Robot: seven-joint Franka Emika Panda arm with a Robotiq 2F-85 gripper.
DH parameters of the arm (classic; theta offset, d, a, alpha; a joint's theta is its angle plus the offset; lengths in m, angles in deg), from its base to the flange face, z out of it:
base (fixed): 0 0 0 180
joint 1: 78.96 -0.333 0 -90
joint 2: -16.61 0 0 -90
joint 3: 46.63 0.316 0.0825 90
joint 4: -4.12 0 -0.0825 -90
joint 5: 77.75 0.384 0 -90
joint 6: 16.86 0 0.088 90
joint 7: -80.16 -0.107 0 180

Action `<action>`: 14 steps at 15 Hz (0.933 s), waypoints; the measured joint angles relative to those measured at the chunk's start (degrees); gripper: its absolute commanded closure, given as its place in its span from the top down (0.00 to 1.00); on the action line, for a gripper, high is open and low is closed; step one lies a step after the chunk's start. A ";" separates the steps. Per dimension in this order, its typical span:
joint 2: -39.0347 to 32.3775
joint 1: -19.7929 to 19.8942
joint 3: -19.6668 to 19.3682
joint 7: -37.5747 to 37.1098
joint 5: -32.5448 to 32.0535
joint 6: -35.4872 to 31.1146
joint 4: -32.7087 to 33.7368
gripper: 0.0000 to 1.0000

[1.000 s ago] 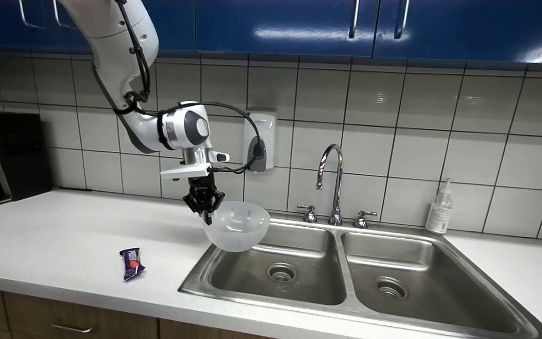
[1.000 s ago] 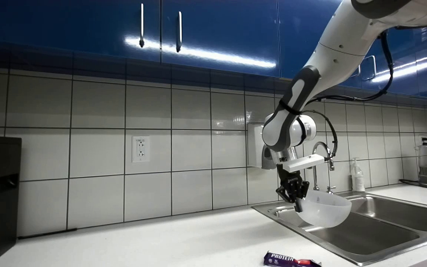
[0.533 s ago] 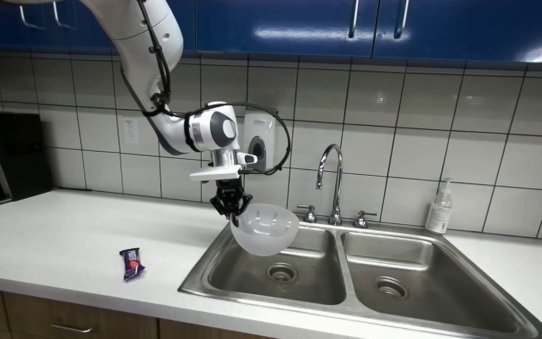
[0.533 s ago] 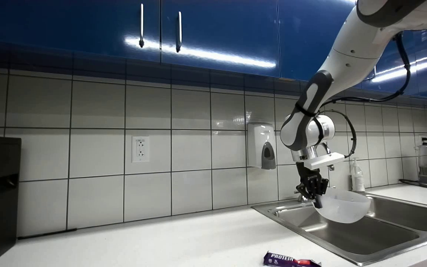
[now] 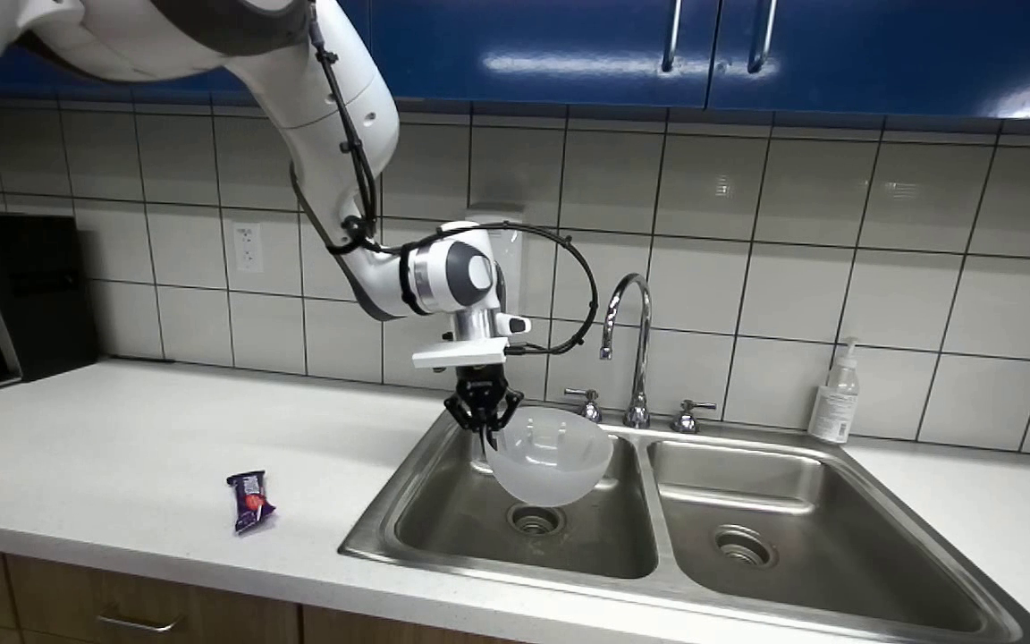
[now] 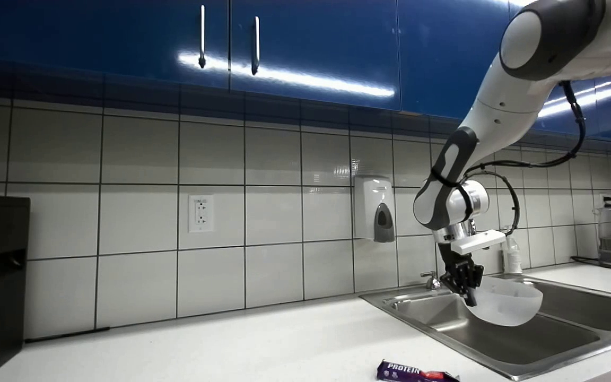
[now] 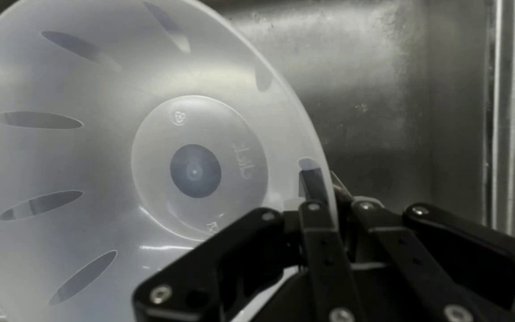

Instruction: Put the bowl inside the sink

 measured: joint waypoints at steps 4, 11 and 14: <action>-6.29 1.09 -0.70 0.36 0.00 0.00 5.32 0.02; -14.35 1.12 -0.90 0.36 0.00 0.09 11.89 0.02; -16.62 0.68 -0.88 0.36 0.00 0.15 13.42 0.02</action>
